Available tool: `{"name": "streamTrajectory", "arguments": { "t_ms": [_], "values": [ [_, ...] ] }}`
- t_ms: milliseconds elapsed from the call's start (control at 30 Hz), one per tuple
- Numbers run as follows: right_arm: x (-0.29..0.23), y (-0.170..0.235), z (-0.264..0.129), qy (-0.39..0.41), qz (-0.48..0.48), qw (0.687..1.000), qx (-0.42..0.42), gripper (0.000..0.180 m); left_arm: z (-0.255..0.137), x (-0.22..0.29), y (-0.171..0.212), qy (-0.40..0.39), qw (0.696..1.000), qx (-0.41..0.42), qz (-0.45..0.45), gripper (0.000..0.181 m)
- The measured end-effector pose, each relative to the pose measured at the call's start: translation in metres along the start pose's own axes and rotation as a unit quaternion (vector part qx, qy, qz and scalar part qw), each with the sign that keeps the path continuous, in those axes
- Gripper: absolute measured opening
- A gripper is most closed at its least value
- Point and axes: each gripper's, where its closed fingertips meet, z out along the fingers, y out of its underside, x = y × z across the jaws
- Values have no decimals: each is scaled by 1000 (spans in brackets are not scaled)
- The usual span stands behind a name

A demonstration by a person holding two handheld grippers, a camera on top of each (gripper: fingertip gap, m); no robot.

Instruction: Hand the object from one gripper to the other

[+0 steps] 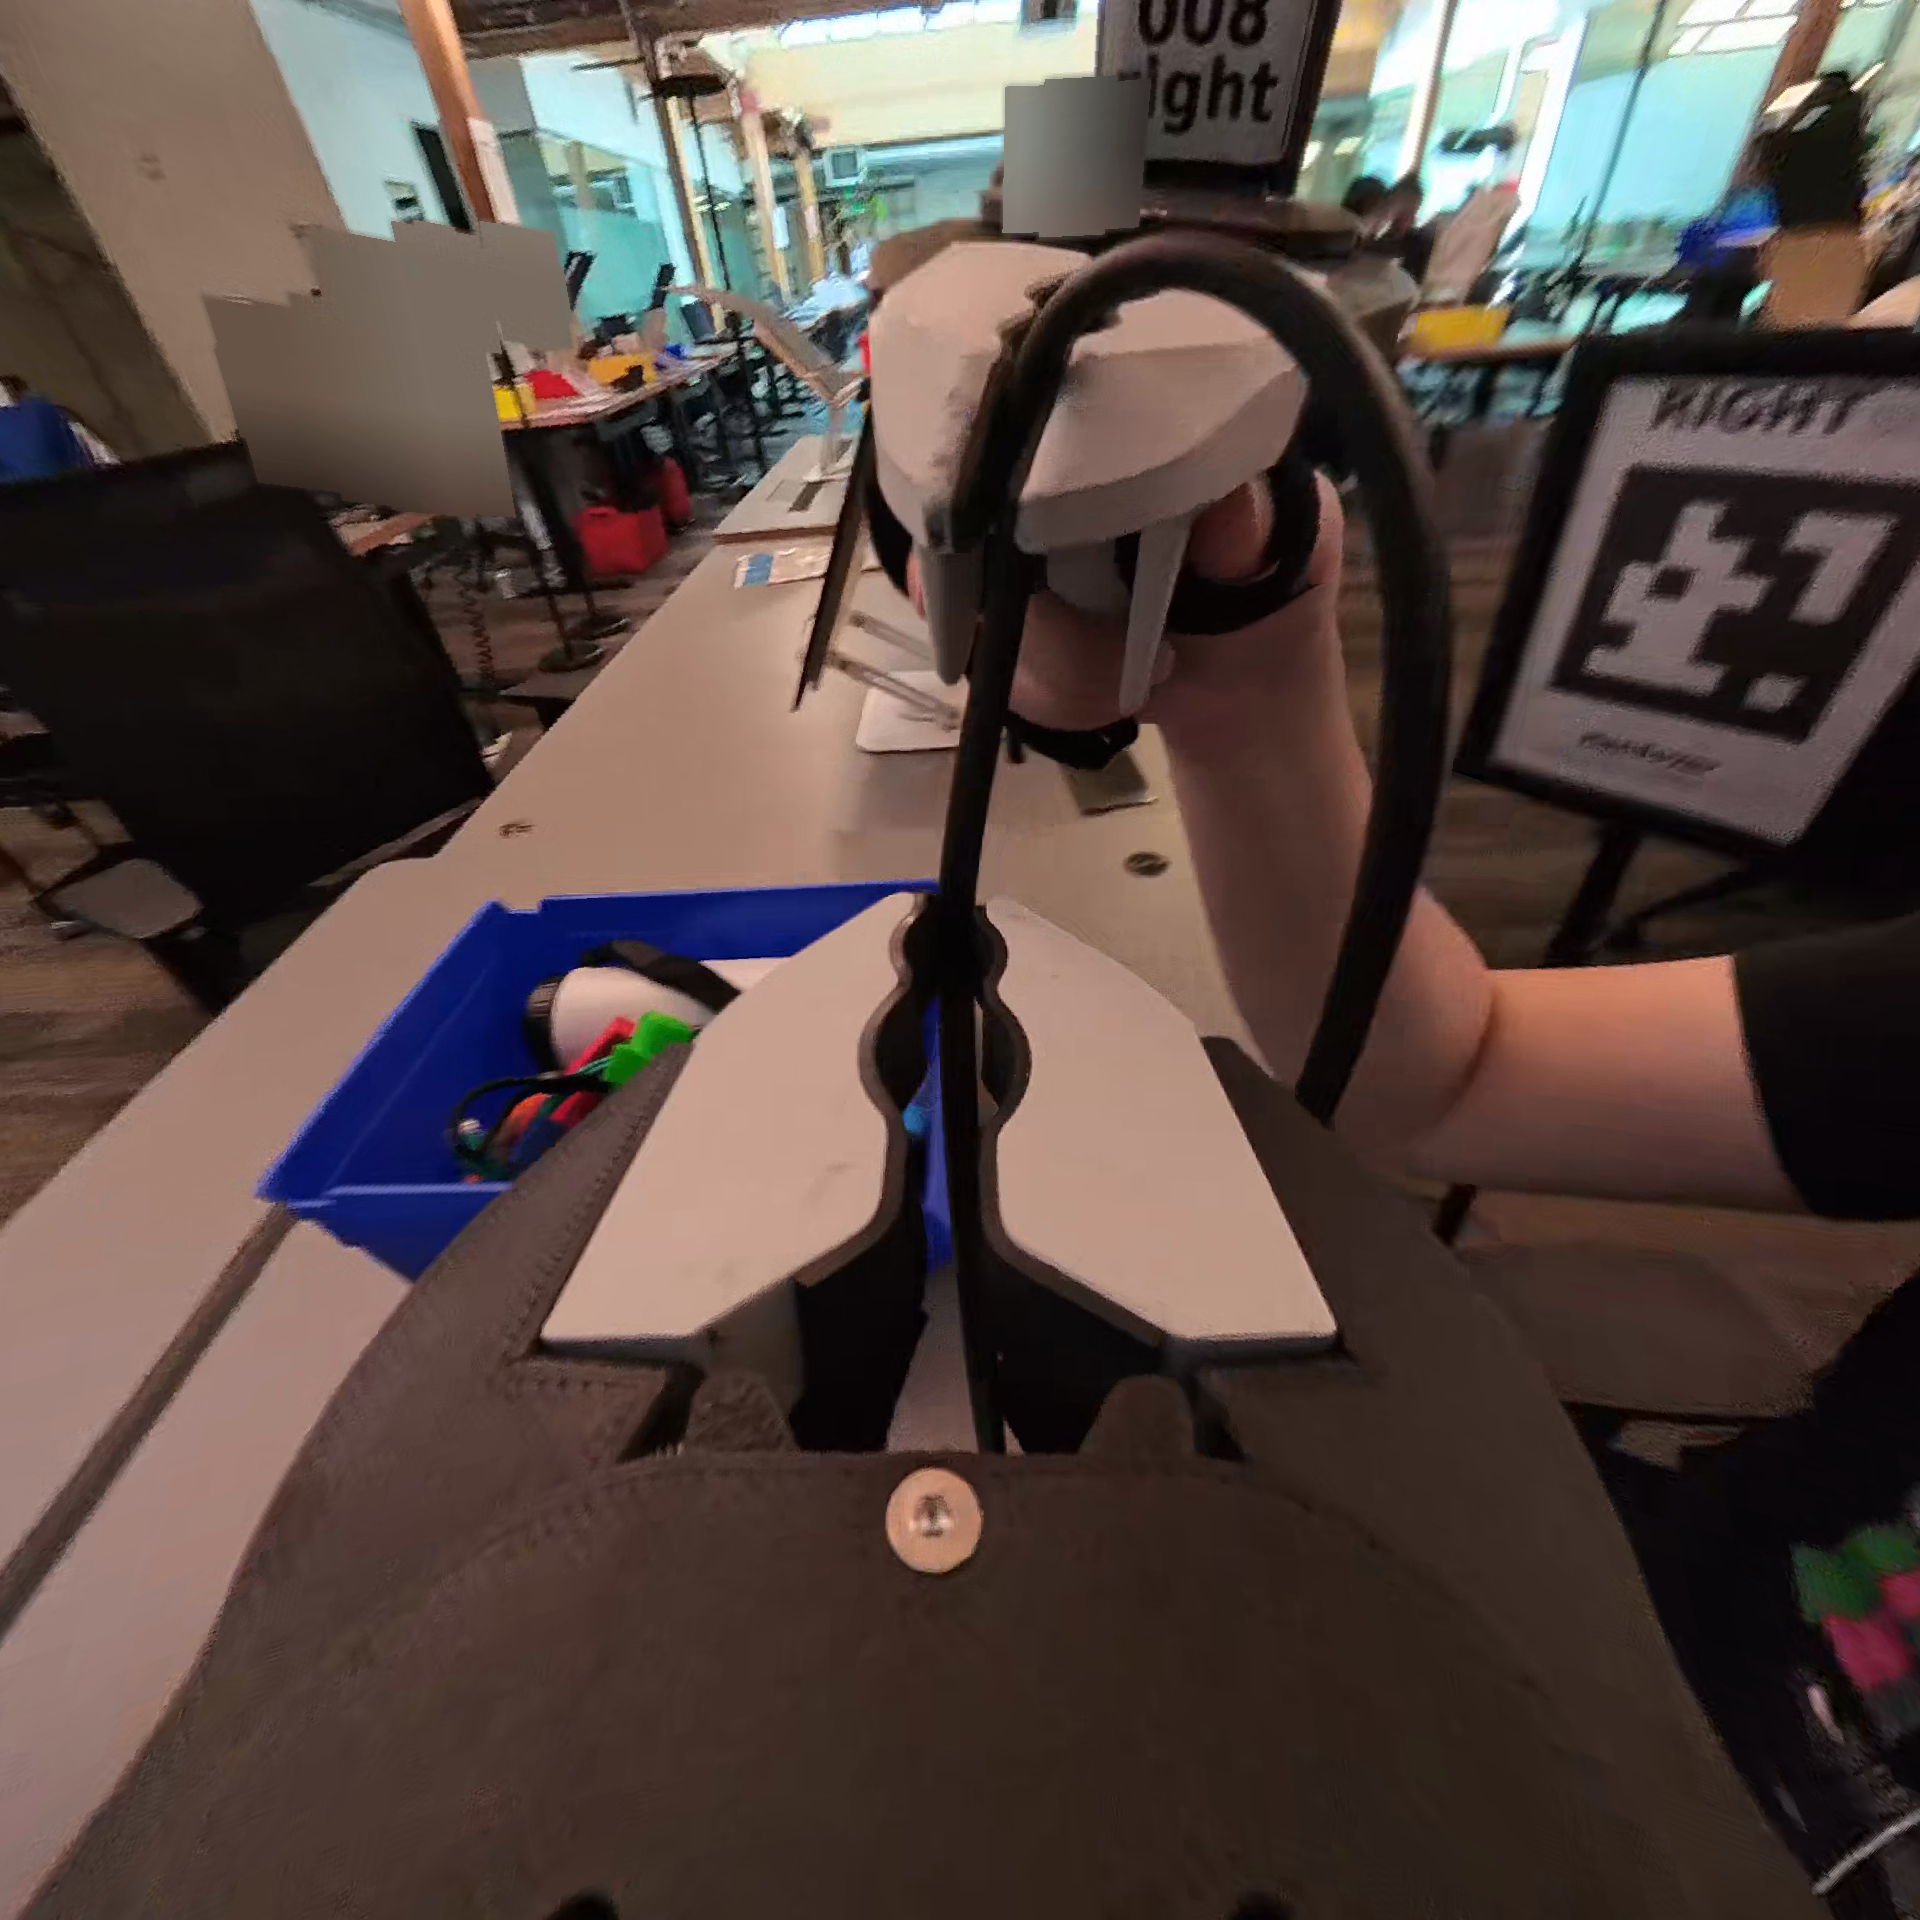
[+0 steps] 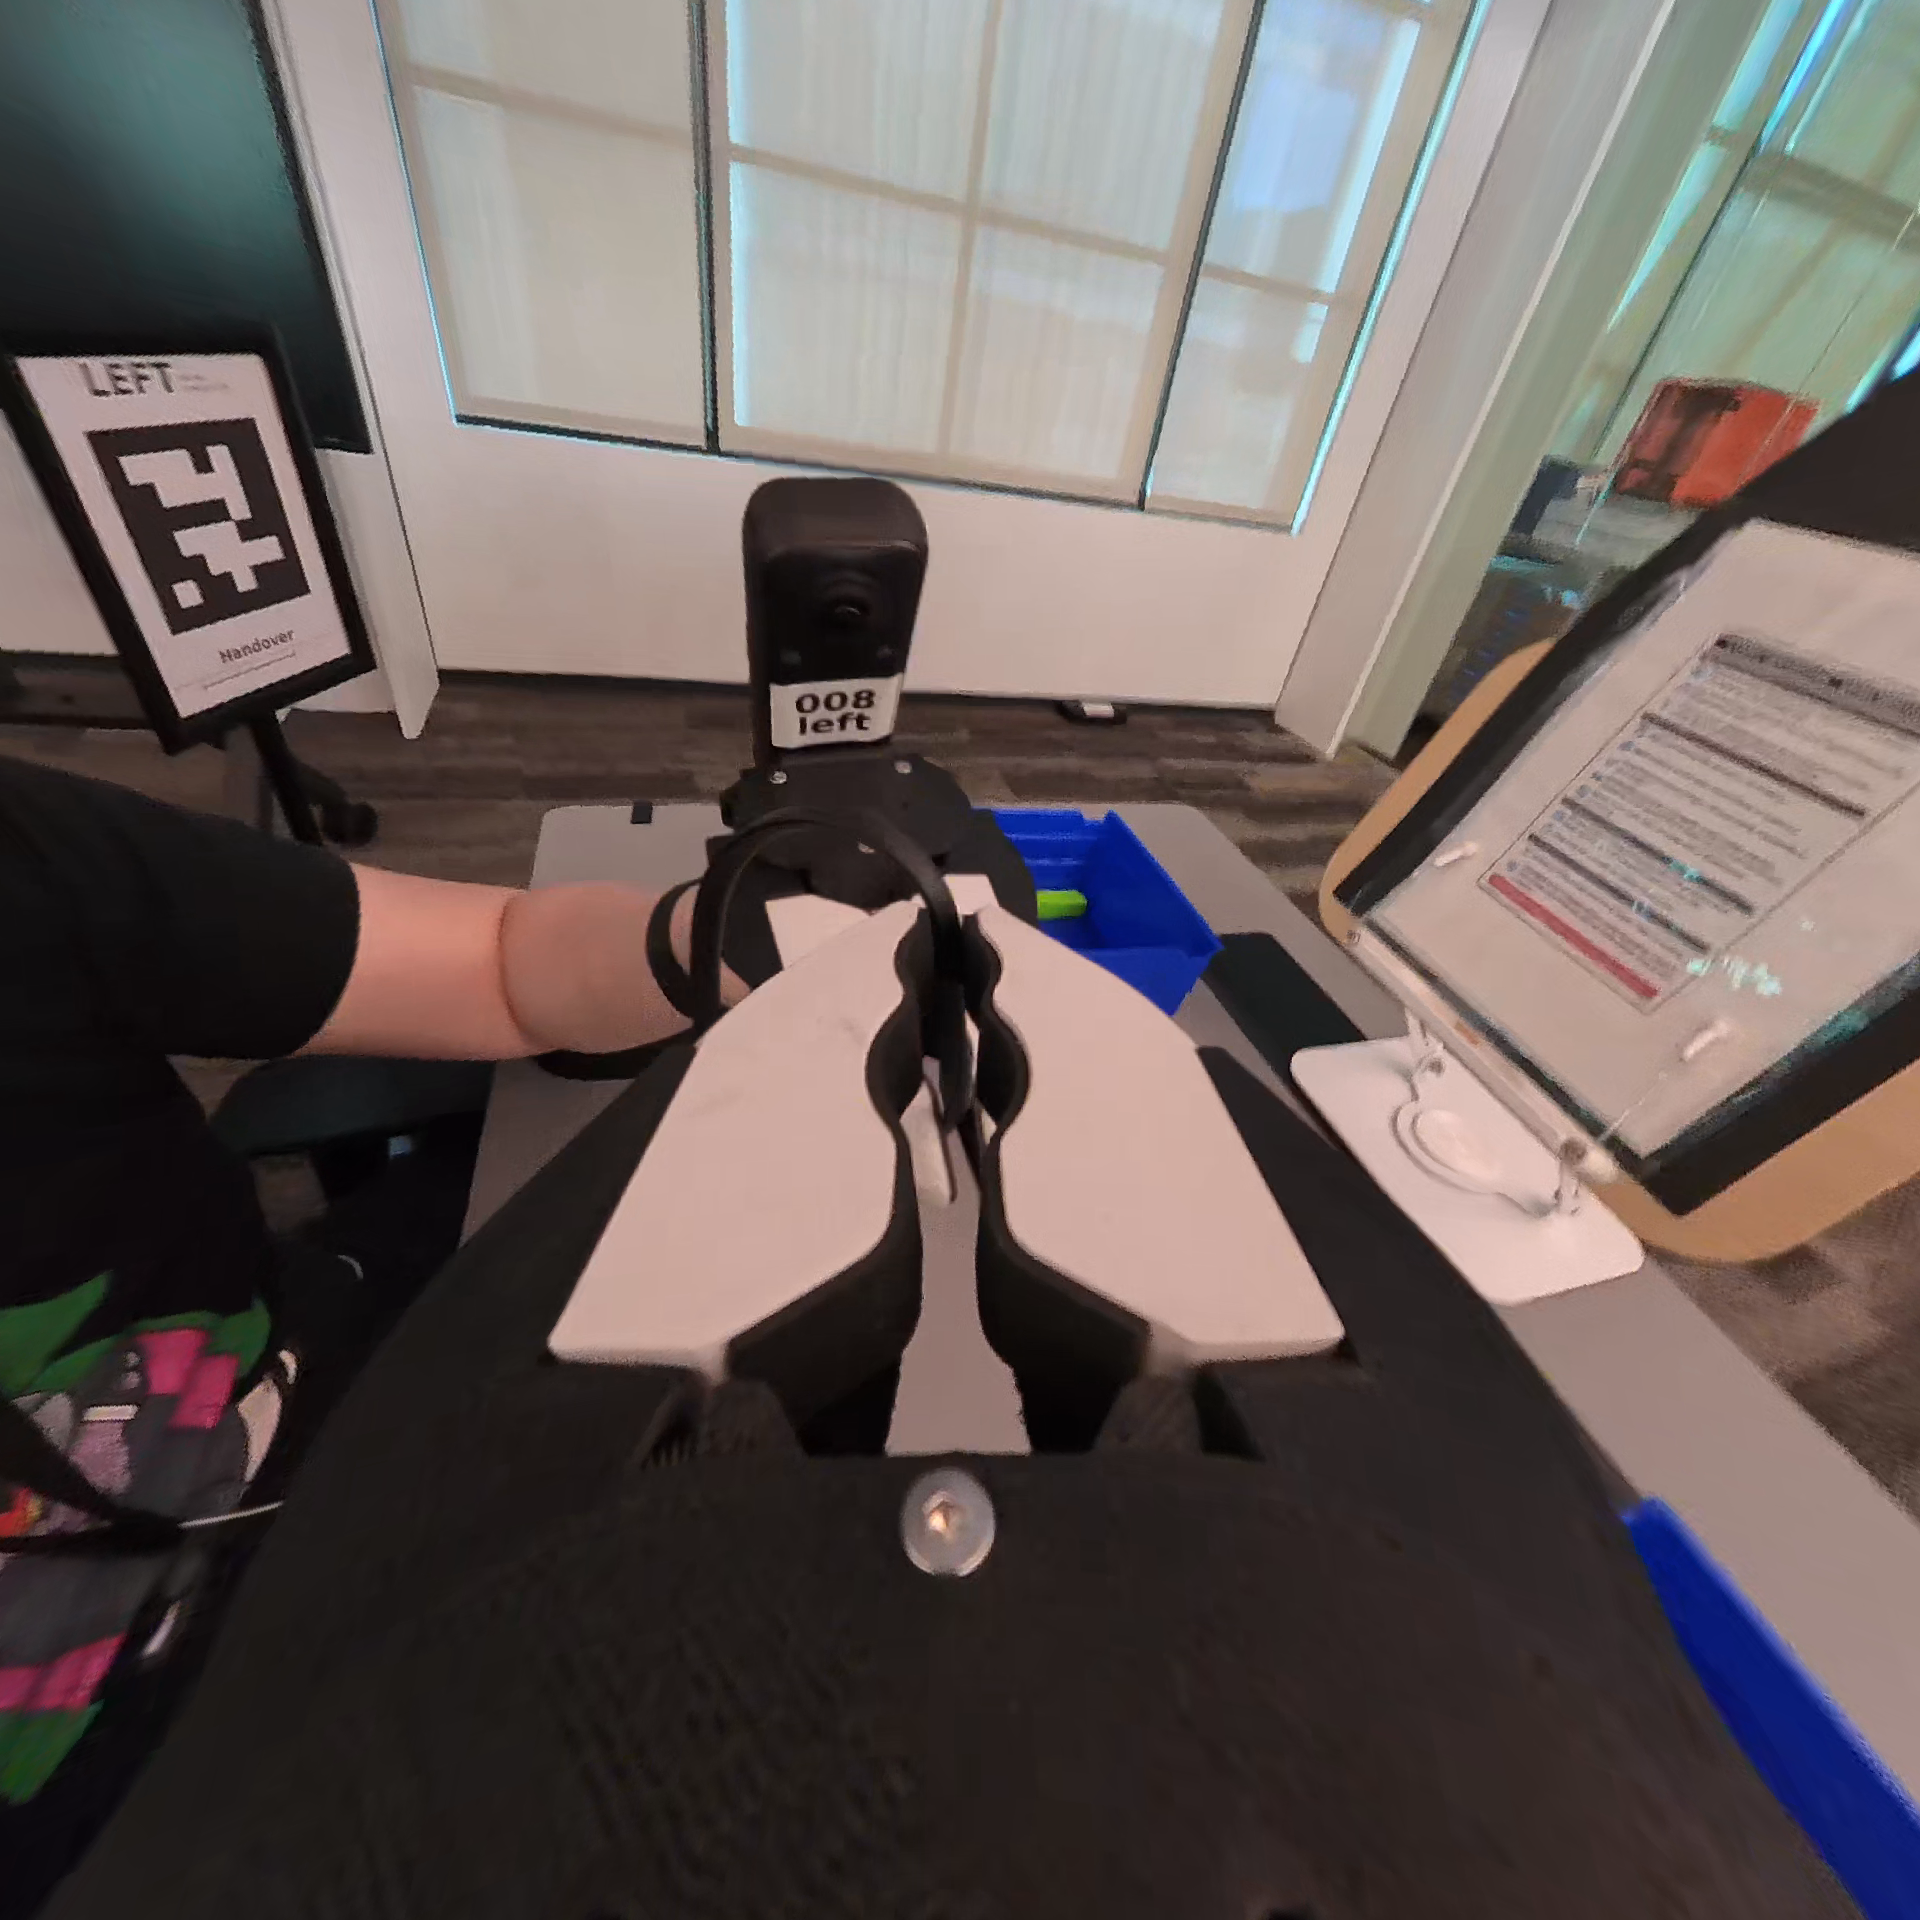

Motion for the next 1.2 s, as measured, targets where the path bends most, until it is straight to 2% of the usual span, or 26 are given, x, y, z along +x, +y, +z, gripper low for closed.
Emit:
{"name": "streamTrajectory", "arguments": {
  "t_ms": [133, 233, 333, 433, 500, 633, 800, 967, 1200],
  "values": [
    [4, 4, -21, -11, -38, 998, 44, 21, -6, -16, -20, -80, 995, -35, 50, 5],
    [15, 31, -30, -11, -36, 999, -2, 46, -18, -27, -53, -140, 985, -42, 91, 5],
    [40, 67, -41, 21, -39, 997, -66, 49, -26, -36, -91, -191, 972, -50, 128, 5],
    [62, 80, -45, 39, -8, 996, -85, 49, -29, -39, -126, -222, 961, -53, 155, 5],
    [69, 78, -47, 47, 8, 995, -87, 49, -31, -41, -148, -241, 952, -55, 181, 4],
    [77, 50, -54, 57, 1, 996, -64, 49, -39, -47, -179, -273, 939, -62, 202, 5],
    [89, 45, -69, 136, 17, 990, -22, 53, -51, -56, -195, -299, 930, -65, 202, 5],
    [75, 43, -76, 105, -26, 994, 7, 59, -56, -63, -196, -314, 927, -76, 193, 5],
    [59, 24, -61, 26, 65, 995, 69, 68, -53, -63, -199, -320, 923, -87, 196, 5]
  ]
}}
